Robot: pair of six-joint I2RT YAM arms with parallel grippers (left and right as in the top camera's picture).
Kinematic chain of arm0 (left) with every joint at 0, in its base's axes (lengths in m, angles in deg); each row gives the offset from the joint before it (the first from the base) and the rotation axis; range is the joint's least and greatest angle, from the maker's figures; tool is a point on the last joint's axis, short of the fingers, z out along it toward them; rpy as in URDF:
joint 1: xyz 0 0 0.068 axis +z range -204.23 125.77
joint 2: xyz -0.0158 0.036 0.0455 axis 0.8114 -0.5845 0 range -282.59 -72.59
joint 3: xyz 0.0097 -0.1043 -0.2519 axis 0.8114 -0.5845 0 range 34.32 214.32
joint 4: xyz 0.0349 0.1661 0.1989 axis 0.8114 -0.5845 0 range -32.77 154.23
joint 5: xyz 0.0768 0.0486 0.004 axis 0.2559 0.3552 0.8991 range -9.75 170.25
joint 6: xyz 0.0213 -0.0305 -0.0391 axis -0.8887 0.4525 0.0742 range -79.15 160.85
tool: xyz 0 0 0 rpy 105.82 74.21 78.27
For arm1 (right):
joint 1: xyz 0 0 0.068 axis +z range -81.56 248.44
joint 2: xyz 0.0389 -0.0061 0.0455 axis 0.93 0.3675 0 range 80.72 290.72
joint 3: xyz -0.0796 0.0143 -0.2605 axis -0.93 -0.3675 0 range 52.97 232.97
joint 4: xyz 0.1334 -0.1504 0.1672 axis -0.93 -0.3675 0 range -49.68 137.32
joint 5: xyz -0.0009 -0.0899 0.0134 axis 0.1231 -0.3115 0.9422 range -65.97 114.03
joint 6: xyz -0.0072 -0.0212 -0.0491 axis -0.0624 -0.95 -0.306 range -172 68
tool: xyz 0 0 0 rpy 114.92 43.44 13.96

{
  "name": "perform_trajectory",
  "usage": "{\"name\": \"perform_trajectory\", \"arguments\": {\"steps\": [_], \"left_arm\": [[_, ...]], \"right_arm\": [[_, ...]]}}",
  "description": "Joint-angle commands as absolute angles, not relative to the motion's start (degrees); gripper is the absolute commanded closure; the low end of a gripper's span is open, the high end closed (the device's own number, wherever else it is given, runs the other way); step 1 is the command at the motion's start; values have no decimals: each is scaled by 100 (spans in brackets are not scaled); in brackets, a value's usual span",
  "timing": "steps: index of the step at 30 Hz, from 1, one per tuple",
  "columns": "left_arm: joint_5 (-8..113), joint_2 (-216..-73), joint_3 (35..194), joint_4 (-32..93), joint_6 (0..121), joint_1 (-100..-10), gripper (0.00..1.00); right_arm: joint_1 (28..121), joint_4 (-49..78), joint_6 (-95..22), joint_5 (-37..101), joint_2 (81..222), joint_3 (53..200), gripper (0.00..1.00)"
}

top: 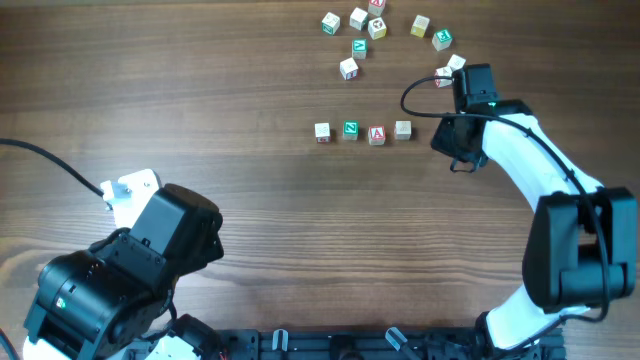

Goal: Form a horizontal line

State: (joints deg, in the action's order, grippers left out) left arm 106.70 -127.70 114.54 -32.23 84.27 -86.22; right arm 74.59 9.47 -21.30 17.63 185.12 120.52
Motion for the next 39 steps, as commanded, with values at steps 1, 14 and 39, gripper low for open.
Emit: {"name": "perform_trajectory", "arguments": {"steps": [1,14,39], "left_arm": [[10664,-12746,11470,-3225,8440,-8622,0],[10664,-12746,11470,-3225,8440,-8622,0],[10664,-12746,11470,-3225,8440,-8622,0]], "right_arm": [[7457,1166,-2222,1794,18660,11997,95],[7457,1658,-3035,2330,19152,11997,95],[7457,3406,-3485,3477,19489,11997,95]]}}
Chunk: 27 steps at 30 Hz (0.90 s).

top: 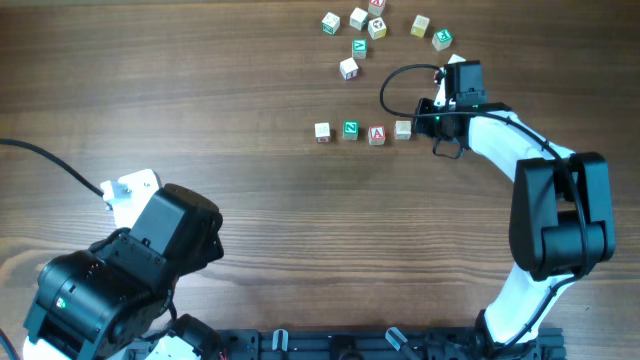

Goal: Form a horizontal line

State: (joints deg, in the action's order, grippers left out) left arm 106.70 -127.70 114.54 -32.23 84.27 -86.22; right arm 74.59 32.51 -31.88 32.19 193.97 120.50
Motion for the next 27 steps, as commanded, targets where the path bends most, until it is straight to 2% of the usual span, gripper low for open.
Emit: {"name": "perform_trajectory", "arguments": {"steps": [1,5,27], "left_arm": [[10664,-12746,11470,-3225,8440,-8622,0],[10664,-12746,11470,-3225,8440,-8622,0],[10664,-12746,11470,-3225,8440,-8622,0]], "right_arm": [[7457,3461,-3619,3630,19489,11997,95],[7457,3527,-3850,4013,19489,11997,95],[7457,3100,-4353,4176,19489,11997,95]]}}
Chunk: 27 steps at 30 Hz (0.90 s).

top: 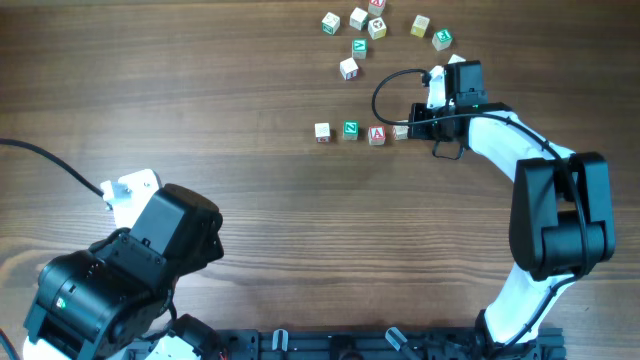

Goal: Form a horizontal line

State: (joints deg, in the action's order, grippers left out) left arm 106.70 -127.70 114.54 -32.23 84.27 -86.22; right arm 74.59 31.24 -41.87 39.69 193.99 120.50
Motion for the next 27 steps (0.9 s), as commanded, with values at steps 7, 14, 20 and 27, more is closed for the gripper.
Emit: {"name": "perform_trajectory", "arguments": {"steps": [7,14,20,27], "left_arm": [[10664,-12746,11470,-3225,8440,-8622,0],[10664,-12746,11470,-3225,8440,-8622,0],[10664,-12746,11470,-3225,8440,-8622,0],[10664,-12746,11470,-3225,8440,-8622,0]], "right_arm": [[7457,3103,-4718,4476,19489,11997,95],[7457,2919,-4733,4537,19489,11997,95],[7459,2683,-4556,4710,19489,11997,95],[7479,2792,-4576,4349,19489,11997,96]]}}
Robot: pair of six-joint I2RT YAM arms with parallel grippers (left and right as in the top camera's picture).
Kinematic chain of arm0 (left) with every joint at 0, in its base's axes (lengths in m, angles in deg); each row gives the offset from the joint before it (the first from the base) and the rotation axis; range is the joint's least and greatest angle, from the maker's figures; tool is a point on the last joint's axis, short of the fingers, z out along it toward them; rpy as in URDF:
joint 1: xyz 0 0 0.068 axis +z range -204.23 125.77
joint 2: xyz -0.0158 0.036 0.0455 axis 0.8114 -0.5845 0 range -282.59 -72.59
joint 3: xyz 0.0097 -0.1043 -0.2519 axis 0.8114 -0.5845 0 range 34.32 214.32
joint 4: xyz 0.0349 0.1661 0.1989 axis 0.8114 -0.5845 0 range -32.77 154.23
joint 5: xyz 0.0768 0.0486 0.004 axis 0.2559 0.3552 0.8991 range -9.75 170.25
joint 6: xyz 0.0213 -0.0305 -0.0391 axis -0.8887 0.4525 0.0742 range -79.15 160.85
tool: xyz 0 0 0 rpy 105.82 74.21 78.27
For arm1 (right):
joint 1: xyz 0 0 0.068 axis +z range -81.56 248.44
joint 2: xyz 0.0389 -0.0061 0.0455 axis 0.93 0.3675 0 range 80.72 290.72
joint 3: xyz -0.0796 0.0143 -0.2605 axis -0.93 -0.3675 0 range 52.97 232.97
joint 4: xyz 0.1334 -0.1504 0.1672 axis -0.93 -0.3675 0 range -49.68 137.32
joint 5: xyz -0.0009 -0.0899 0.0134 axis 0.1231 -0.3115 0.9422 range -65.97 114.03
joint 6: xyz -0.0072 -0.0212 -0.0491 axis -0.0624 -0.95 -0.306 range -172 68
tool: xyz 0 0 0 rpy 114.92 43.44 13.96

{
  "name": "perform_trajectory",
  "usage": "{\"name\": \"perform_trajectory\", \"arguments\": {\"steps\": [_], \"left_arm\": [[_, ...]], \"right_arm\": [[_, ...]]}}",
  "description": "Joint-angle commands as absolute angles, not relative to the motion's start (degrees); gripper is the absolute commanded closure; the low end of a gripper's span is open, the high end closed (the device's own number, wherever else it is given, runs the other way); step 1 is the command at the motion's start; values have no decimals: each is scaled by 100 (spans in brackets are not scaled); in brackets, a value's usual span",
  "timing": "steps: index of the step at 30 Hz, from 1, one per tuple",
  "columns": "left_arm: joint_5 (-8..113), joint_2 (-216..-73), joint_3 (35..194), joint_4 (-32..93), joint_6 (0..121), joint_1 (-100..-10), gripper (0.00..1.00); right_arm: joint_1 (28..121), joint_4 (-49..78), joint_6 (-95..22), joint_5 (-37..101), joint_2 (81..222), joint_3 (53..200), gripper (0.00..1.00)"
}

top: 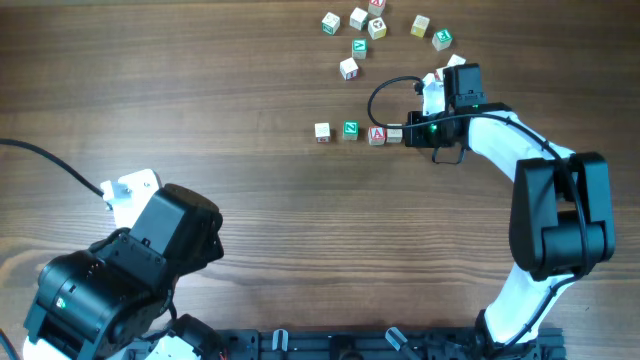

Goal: Form a horizontal line

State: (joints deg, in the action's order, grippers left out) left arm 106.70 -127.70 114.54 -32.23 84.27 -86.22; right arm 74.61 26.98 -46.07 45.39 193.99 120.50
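Note:
A row of small cubes lies on the wooden table: a white one (322, 131), a green one (350, 129) and a red-lettered one (377, 135). A tan cube (394, 133) sits close against the red one's right side. My right gripper (406, 133) reaches in from the right with its tip at the tan cube. Its body covers the fingers, so their hold is not visible. My left arm is folded at the bottom left, with a white part of its gripper (130, 190) showing and nothing near it.
Several loose cubes are scattered at the top, from a green one (330, 23) to a green-faced one (442, 39), with a white one (348, 68) nearest the row. The right arm's cable (380, 90) loops above the row's right end.
My right gripper has moved slightly left. The tan cube now sits further left, close against the red-lettered cube. The left arm has not moved.
My right gripper first hovered to the right of the four-cube row, well clear of the tan end cube. Later it was just right of that cube, then over it. Now the tan cube has shifted left against the red one.

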Motion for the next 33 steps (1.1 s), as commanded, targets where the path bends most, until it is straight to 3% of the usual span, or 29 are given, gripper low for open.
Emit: {"name": "perform_trajectory", "arguments": {"steps": [1,6,16,33], "left_arm": [[10664,-12746,11470,-3225,8440,-8622,0],[10664,-12746,11470,-3225,8440,-8622,0],[10664,-12746,11470,-3225,8440,-8622,0],[10664,-12746,11470,-3225,8440,-8622,0]], "right_arm": [[7479,2838,-4539,4181,19489,11997,96],[7479,3100,-4261,3656,19489,11997,95],[7494,3269,-4460,4653,19522,11997,95],[7501,2904,-4749,4913,19565,11997,95]]}}
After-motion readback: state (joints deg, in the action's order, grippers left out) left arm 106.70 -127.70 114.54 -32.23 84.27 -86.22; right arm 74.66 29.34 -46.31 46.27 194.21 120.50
